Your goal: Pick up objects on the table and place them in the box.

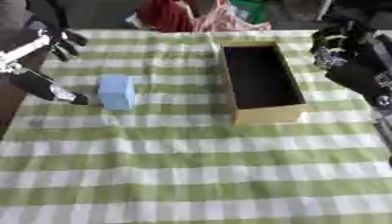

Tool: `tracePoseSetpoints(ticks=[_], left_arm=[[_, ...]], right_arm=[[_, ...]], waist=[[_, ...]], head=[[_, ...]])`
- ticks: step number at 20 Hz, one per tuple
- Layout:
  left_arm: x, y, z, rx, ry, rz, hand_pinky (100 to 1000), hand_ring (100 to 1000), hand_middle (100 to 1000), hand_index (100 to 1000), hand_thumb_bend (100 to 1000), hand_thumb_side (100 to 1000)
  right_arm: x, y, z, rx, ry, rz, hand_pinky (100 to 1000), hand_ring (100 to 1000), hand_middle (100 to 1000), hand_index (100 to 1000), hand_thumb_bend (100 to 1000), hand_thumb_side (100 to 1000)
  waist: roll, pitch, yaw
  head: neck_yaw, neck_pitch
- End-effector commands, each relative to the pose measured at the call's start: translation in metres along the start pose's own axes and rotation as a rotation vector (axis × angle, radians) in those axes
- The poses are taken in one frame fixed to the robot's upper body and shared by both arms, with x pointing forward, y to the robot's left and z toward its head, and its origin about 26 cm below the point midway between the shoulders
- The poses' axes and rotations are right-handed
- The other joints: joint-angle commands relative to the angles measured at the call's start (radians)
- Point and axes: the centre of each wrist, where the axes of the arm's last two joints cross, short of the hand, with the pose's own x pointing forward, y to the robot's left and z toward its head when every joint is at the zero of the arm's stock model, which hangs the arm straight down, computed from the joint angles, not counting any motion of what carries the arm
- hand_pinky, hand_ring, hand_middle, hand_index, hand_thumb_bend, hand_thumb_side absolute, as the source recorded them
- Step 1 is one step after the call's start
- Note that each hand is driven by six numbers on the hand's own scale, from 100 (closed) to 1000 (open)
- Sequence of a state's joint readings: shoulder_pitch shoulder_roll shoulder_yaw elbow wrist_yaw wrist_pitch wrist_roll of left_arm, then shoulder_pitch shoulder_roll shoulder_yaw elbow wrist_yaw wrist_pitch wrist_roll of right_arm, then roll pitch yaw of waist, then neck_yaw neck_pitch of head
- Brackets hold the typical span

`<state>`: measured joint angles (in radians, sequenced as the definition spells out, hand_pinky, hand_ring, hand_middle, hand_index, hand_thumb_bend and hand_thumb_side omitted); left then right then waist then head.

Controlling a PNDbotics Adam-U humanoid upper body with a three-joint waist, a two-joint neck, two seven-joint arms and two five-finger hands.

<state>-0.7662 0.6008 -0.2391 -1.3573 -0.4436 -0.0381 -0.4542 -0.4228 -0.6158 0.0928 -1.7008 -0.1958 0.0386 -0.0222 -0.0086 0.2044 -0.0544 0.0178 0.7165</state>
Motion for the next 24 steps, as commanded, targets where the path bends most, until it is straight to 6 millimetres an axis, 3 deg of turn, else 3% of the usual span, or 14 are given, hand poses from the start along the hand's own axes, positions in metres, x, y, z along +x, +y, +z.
tracePoseSetpoints(ticks=[1,12,24], left_arm=[[-0.001,0.007,-0.009,-0.019,0.007,-0.031,699,769,809,888,819,239],[-0.001,0.001,-0.026,-0.056,-0.004,-0.047,708,768,803,883,792,245],[-0.011,-0.044,-0.058,-0.145,0.026,-0.034,692,747,780,874,761,242]], right_arm=[[0.007,-0.006,-0.003,0.001,-0.025,0.021,555,651,677,882,100,298],[0.006,-0.006,-0.003,0.003,-0.020,0.019,555,651,677,882,100,298],[0.005,-0.003,-0.004,0.011,-0.019,0.009,555,650,677,882,100,299]], waist=[[0.000,-0.020,-0.004],[0.005,-0.027,-0.010],[0.001,-0.025,-0.024]], head=[[0.005,0.003],[0.008,0.001],[0.018,-0.004]])
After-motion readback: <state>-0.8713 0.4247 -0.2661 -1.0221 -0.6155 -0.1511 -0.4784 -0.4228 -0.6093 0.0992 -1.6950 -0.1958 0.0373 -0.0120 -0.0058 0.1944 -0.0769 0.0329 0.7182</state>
